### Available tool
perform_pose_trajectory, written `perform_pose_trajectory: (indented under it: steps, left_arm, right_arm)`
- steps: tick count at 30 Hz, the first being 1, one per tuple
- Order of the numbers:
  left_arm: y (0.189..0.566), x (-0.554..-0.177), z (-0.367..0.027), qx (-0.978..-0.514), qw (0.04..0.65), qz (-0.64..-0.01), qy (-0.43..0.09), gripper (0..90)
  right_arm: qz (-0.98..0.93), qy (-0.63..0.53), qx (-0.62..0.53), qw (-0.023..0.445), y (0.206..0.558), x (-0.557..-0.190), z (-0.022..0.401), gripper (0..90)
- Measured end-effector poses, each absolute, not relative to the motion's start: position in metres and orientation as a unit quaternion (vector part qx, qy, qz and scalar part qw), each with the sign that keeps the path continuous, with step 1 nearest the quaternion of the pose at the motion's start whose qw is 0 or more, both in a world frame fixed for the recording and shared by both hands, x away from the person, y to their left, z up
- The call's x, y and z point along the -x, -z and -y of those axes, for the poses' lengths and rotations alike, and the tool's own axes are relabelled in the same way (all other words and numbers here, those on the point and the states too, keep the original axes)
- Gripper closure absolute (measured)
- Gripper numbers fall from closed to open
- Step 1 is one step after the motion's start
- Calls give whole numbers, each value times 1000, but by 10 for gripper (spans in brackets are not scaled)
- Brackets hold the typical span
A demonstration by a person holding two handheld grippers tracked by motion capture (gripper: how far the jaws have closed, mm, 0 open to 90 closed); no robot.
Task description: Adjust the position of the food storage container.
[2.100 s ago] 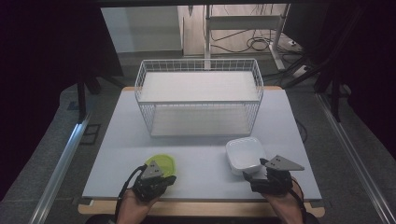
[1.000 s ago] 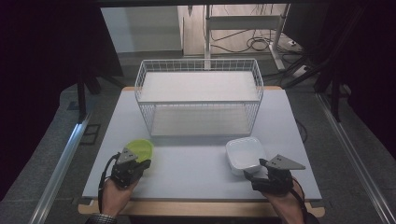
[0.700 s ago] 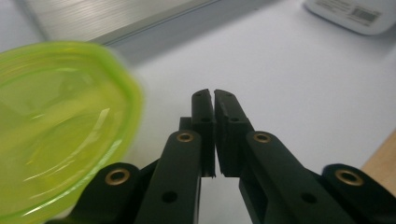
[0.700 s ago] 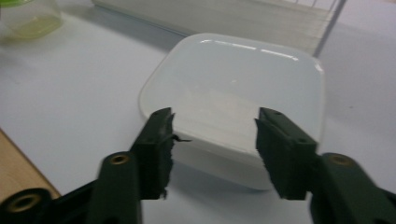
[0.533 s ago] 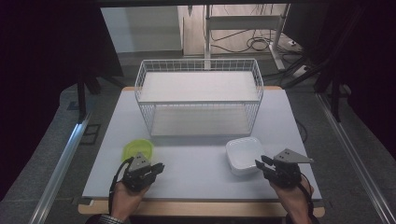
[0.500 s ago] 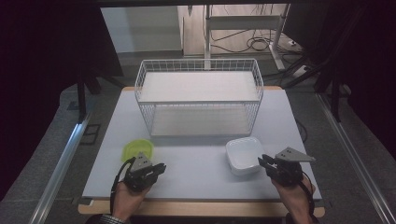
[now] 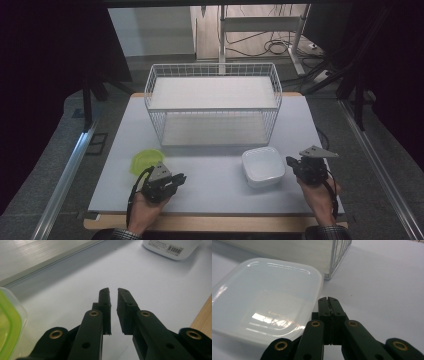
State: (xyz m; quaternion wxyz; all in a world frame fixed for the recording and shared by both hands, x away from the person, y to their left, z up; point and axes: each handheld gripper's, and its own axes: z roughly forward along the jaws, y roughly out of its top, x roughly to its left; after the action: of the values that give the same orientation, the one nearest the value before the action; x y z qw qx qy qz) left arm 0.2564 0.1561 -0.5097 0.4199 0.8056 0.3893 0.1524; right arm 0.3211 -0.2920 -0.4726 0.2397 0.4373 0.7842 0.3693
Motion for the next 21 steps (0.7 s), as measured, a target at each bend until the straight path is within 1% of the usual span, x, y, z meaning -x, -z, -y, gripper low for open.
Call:
perform_pose_trajectory:
  steps: [2,3,6,13,21]
  left_arm:
    - [510,-259,-154,-809,417,-386,-151,823]
    - [511,-261,-152,-811,415,-384,-152,823]
    - [511,-263,-151,-810,417,-383,-150,824]
    - [513,-271,-145,-812,420,-378,-144,827]
    - [516,-277,-135,-819,415,-371,-140,828]
  right_arm:
    - [-788,-362,-437,238,475,-327,291,895]
    - [-792,-361,-437,228,477,-331,289,895]
    - [-795,-359,-436,219,479,-333,286,895]
    - [-802,-361,-431,204,479,-330,276,895]
    - [-814,-368,-412,178,481,-323,255,894]
